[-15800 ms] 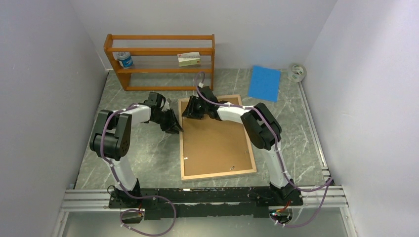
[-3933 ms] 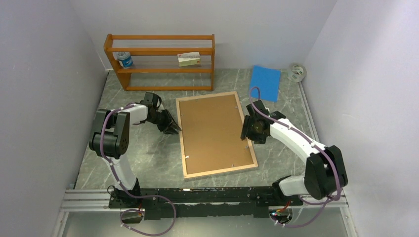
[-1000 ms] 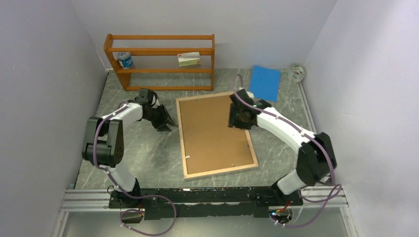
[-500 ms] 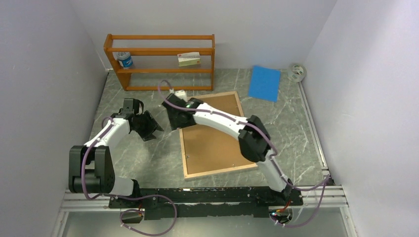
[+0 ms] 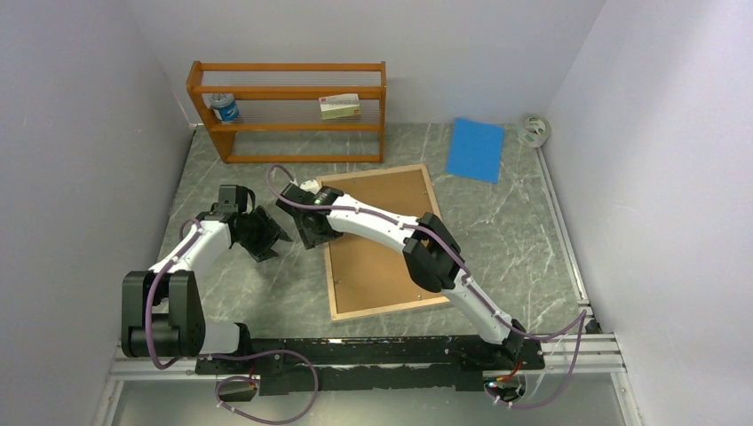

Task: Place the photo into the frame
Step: Turn over the photo frame at the center of the board.

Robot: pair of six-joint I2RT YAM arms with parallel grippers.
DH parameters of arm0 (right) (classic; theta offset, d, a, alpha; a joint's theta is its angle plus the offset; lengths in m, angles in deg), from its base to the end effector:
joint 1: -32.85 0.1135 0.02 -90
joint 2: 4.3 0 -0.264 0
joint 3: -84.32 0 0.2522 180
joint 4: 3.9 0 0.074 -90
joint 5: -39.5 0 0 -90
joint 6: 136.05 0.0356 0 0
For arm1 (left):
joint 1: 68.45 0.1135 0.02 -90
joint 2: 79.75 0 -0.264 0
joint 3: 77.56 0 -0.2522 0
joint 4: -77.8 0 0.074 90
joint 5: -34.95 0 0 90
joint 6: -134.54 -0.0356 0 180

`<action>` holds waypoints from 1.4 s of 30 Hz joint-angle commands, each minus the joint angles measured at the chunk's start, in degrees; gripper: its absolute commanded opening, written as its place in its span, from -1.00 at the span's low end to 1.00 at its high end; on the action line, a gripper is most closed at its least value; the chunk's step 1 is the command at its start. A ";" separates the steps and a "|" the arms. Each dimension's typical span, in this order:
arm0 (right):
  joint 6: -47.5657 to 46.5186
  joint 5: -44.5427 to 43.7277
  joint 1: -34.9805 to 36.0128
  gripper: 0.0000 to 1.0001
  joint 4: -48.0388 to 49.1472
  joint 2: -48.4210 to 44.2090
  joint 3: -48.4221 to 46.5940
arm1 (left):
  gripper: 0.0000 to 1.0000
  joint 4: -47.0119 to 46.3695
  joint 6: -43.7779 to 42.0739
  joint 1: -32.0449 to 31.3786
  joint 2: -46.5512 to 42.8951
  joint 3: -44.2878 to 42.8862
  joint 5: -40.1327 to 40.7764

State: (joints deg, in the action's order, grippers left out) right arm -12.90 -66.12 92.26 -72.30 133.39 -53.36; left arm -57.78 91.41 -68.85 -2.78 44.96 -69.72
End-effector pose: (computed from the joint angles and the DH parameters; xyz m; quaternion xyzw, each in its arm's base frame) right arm 0.2664 0.4318 0.1905 -0.1963 0.9535 0.0419 0.2247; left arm 0.2458 -0.0107 0.1892 -0.3547 0.8992 -0.2037 0.1552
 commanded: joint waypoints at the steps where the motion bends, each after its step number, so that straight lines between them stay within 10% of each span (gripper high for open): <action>1: -0.38 -1.49 -0.15 0.10 -1.68 0.71 -2.09 | 0.17 -1.18 0.96 0.23 -0.23 0.65 0.58; 18: 3.21 -0.10 -0.34 -0.55 -1.07 -0.40 -4.10 | 0.28 -2.70 -0.96 0.23 0.54 1.26 -2.82; 33: 1.56 7.26 -2.61 -0.71 8.60 -20.39 8.34 | 0.78 -10.54 -10.38 2.87 10.58 -12.41 -34.35; 42: -4.04 14.66 -2.55 -0.72 11.66 -27.89 18.56 | 0.74 -30.16 0.35 1.53 14.04 -10.63 -46.19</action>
State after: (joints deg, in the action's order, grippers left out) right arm -12.57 -55.87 89.33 -65.13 109.08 -36.35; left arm -77.41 87.78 -66.47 12.83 33.48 -109.18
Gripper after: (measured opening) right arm 0.237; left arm 0.874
